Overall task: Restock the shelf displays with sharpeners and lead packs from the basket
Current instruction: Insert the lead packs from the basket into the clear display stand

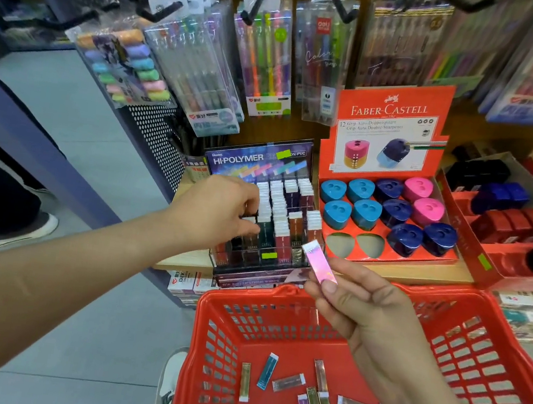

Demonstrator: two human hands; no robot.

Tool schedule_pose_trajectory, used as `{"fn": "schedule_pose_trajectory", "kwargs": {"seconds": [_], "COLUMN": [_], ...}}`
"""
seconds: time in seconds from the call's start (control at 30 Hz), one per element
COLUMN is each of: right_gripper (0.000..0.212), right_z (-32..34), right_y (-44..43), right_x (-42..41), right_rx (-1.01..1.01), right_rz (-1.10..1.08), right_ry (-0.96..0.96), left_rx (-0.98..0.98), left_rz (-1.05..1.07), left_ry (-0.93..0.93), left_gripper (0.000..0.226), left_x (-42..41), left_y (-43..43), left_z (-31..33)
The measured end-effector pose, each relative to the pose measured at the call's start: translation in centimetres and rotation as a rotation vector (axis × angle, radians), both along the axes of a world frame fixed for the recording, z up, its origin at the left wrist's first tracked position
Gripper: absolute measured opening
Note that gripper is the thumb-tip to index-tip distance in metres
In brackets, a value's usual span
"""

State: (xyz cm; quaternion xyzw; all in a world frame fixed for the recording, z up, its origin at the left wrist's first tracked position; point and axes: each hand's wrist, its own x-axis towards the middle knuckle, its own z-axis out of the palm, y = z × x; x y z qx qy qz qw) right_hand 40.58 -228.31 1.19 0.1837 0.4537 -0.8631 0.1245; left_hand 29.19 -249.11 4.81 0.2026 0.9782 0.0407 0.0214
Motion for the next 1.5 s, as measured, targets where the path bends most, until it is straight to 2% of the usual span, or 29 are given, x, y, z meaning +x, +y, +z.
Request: {"fn": "schedule_pose_trajectory", "kwargs": {"seconds": [0.07,0.13,0.2,0.3,0.43,0.5,0.6,0.67,0.83,1.0,1.07,1.23,1.33,1.5], "right_gripper": [0.039,0.035,0.026,0.020,0.019,0.016,0.011,0.014,0.018,0.028,0.037,0.046,0.048,0.049], "right_z": [0.1,0.1,0.1,0.0,0.1,-0.1,-1.0,-1.7,-2.8,-4.1,-4.4,-4.7,-4.9,-5.4], "right_y": [0.0,-0.2,-0.3,-0.5,-0.6,-0.5,0.3,0.8,1.0,0.5,0.4,0.7,0.9,1.3], "right_x": [0.0,0.1,0.1,0.2,0.1,-0.1,-0.4,-0.5,-0.8,-0.9,-0.9,-1.3,-1.7,-2.3], "right_rx": [0.053,0.100,0.132,0.165,0.196,0.236,0.299,0.314,0.352,0.444,0.490,0.570,0.588,0.630], "right_rz": [-0.015,-0.020,-0.024,-0.023,-0.016,-0.017,-0.041,-0.055,-0.046,0.035,0.079,0.153,0.174,0.202], "right_ry": [0.012,0.027,0.042,0.075,0.126,0.129,0.093,0.067,0.058,0.123,0.164,0.233,0.256,0.271], "left_rx": [0.246,0.551,0.663,0.709,0.747,0.780,0.607,0.484,0.326,0.280,0.321,0.589,0.598,0.473], "left_rz": [0.111,0.185,0.165,0.116,0.135,0.181,0.172,0.154,0.091,0.015,0.026,0.174,0.201,0.132], "left_ry": [-0.151,-0.480,-0.740,-0.840,-0.752,-0.648,-0.318,-0.182,-0.132,-0.053,-0.070,-0.033,-0.002,0.052], "left_gripper": [0.020,0.021,0.020,0.012,0.010,0.009,0.006,0.006,0.008,0.011,0.009,0.007,0.008,0.014], "left_x": [0.1,0.8,1.6,2.4,2.3,1.8,0.7,0.3,0.7,1.2,1.0,-1.1,-2.4,-3.9], "left_y": [0.7,1.7,2.6,3.4,3.4,3.0,2.0,1.4,1.2,1.5,1.7,1.8,2.5,4.2], "left_z": [1.4,2.7,3.5,3.5,3.4,3.8,4.1,3.9,2.3,1.7,1.9,2.4,1.8,0.8]}}
